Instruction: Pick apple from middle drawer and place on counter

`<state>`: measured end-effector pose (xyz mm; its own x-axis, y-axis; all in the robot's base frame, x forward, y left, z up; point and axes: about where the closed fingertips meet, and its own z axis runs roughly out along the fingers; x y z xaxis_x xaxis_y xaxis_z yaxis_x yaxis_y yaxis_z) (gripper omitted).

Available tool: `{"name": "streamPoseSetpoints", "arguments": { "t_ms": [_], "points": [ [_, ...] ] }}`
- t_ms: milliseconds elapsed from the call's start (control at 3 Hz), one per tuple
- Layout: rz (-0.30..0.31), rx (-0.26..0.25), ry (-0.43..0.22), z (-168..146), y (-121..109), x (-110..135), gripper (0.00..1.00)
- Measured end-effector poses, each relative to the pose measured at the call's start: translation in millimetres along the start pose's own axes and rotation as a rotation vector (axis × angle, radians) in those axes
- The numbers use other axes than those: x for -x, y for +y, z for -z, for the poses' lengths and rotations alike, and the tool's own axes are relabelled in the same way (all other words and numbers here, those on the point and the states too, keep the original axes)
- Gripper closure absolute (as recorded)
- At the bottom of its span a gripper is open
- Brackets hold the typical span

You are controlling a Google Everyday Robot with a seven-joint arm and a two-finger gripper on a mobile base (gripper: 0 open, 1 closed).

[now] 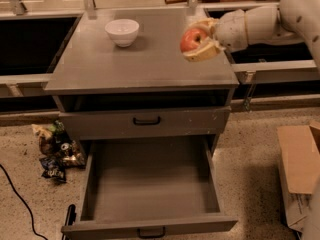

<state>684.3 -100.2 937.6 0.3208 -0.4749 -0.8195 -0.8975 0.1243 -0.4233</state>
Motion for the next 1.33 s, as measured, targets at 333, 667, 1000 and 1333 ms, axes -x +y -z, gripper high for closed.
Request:
{"name": "streamPoseSetpoints", "arguments": {
  "t_ms": [333,667,1000,1333],
  "points": [
    [-0.087,-0.039,0.001,-8,-36,-1,1.0],
    [-0.087,-0.039,0.001,-8,-36,-1,1.0],
    [-0.139,-0.088,-0.006,-22,-43,-1,1.0],
    [-0.25,-0.165,-0.052,-51,-56,5,1.0]
  ]
}}
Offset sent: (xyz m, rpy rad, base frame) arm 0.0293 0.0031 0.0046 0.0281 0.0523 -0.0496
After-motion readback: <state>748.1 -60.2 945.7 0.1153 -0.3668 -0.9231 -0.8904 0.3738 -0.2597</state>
